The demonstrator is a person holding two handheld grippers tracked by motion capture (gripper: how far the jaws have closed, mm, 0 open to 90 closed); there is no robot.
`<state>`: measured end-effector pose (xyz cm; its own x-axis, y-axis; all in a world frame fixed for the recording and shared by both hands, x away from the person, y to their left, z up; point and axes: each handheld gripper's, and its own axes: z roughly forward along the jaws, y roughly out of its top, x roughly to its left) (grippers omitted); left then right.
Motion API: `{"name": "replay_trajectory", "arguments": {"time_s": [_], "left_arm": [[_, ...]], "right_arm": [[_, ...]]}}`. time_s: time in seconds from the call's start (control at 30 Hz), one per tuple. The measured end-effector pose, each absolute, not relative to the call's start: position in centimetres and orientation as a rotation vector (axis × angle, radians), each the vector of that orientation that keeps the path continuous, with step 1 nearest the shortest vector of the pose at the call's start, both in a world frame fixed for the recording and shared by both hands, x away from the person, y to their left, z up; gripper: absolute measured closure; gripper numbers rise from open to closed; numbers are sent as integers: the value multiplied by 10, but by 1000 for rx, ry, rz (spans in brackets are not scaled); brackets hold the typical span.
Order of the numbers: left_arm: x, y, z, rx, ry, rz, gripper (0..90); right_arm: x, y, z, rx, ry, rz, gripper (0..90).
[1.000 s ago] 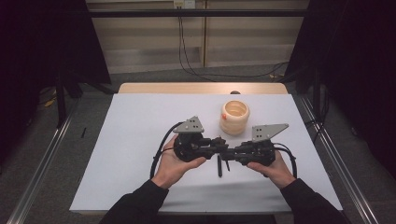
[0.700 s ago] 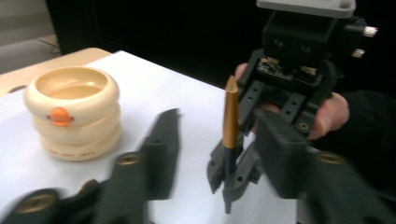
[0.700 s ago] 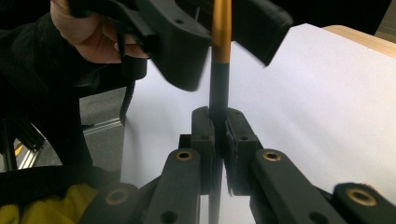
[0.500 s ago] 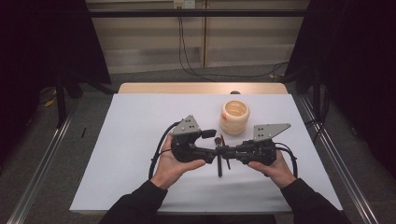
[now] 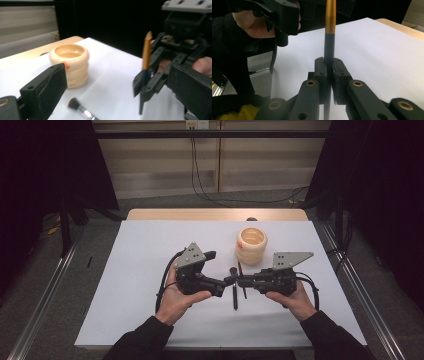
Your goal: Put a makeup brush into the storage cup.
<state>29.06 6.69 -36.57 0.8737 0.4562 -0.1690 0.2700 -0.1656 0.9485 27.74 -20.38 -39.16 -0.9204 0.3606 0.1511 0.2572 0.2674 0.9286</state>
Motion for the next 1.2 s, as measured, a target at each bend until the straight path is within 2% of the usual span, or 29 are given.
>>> {"name": "replay_trajectory", "arguments": {"time_s": [0.4, 0.67, 1.2], "left_arm": [[289, 84, -369, 1762, 610, 279, 17], [285, 104, -384, 1709, 674, 297, 10], [274, 135, -411, 1736, 725, 370, 14]], "right_arm": [[278, -206, -391, 618, 2393, 1755, 840], [278, -210, -389, 623, 2371, 1758, 840], [280, -216, -389, 661, 2333, 1756, 840]]}}
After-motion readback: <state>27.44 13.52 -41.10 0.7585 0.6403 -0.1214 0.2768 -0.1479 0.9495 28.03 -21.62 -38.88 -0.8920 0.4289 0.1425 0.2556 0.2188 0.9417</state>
